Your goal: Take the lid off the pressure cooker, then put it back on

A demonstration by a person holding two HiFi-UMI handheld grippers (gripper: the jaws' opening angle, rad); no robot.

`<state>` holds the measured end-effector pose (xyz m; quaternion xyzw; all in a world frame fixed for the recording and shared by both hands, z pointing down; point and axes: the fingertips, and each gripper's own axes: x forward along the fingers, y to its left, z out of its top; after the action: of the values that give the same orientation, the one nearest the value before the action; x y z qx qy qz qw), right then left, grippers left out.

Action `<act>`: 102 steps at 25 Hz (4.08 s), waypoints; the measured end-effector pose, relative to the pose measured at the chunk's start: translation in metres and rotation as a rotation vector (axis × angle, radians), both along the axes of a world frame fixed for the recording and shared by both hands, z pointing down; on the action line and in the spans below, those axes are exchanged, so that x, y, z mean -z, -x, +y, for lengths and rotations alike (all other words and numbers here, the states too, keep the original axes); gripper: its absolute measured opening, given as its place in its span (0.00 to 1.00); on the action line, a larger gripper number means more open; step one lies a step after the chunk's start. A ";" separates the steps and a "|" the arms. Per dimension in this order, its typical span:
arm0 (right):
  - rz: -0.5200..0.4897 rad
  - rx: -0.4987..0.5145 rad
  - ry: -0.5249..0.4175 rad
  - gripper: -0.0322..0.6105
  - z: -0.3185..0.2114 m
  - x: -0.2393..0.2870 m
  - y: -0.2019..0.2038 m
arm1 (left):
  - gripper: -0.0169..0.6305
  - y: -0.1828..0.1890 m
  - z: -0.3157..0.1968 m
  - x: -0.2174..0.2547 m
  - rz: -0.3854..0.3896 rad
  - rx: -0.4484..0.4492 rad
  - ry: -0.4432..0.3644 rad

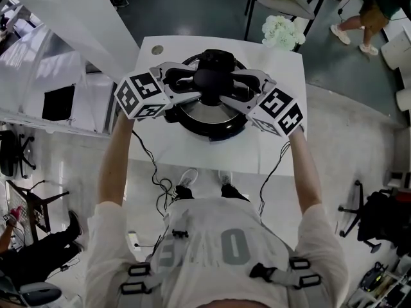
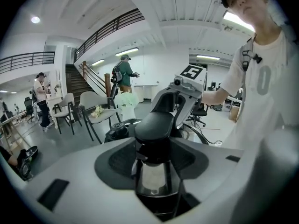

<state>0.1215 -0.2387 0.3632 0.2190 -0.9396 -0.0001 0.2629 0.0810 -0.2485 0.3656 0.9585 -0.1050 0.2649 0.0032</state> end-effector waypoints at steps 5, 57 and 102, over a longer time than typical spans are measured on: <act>-0.015 0.025 0.089 0.41 0.000 -0.003 0.002 | 0.36 0.000 0.000 0.000 0.002 -0.004 0.009; -0.034 0.137 -0.020 0.41 0.107 -0.021 0.333 | 0.35 0.336 0.114 -0.020 -0.059 0.237 -0.093; -0.023 -0.028 0.137 0.46 0.076 -0.189 0.272 | 0.39 0.281 0.079 -0.197 -0.084 0.221 0.156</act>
<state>-0.1509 -0.1630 0.5524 0.2136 -0.9373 0.0704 0.2663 -0.2002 -0.1698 0.5629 0.9260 -0.1890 0.3104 0.1025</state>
